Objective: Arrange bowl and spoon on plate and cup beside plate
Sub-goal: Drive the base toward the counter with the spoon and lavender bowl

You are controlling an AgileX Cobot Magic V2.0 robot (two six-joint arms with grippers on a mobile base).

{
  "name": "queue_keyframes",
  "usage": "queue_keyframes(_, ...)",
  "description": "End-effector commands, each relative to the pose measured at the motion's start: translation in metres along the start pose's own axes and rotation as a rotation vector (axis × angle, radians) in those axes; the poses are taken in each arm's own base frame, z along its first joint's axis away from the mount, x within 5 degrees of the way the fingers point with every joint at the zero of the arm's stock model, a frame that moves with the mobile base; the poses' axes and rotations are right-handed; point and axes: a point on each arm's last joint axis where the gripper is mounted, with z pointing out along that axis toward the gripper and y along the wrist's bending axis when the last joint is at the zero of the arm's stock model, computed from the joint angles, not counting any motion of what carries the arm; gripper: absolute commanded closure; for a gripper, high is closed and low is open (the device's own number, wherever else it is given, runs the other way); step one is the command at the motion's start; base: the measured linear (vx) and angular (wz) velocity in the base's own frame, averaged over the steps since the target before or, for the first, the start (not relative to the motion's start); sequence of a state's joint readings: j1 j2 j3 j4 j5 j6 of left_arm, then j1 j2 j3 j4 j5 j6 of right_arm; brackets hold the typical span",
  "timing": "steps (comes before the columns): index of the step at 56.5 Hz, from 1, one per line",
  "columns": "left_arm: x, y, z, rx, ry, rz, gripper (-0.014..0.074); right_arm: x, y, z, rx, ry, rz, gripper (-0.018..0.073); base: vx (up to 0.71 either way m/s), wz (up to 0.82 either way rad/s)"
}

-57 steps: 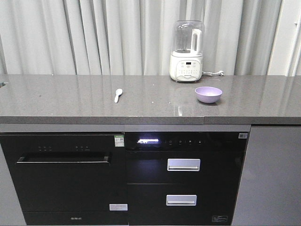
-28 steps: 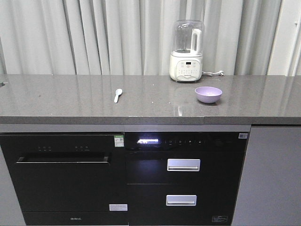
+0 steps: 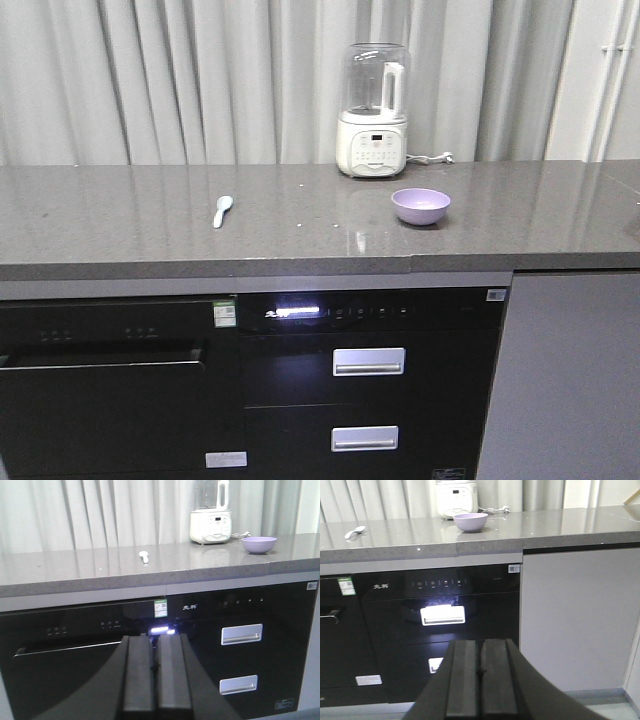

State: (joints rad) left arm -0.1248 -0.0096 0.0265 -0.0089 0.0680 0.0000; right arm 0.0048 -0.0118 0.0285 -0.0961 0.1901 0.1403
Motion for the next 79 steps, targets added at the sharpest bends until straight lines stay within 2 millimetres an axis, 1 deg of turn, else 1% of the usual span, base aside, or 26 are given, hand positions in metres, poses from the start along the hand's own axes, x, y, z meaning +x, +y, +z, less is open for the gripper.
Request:
queue_keyframes(1,-0.0158,0.0,-0.0019,-0.001,-0.105,-0.008,0.0602,-0.0056,0.0008,-0.0002,-0.009,-0.081,-0.006,0.0568,0.18,-0.19)
queue_keyframes(22,-0.0158,0.0,-0.0019,-0.001,-0.105,-0.008,0.0602,-0.0055,0.0008,-0.0001,-0.009,-0.08,-0.006,0.0568,0.21,-0.22)
queue_keyframes(38,-0.0158,0.0,-0.0019,-0.001,-0.105,-0.008,0.0602,-0.0056,0.0008,-0.0002,-0.009,-0.081,-0.006,0.0568,0.29,-0.06)
queue_keyframes(79,-0.0158,0.0,-0.0019,-0.001,-0.105,-0.008,0.0602,-0.0056,0.0008,-0.0002,-0.009,-0.081,-0.006,0.0568,0.42,0.12)
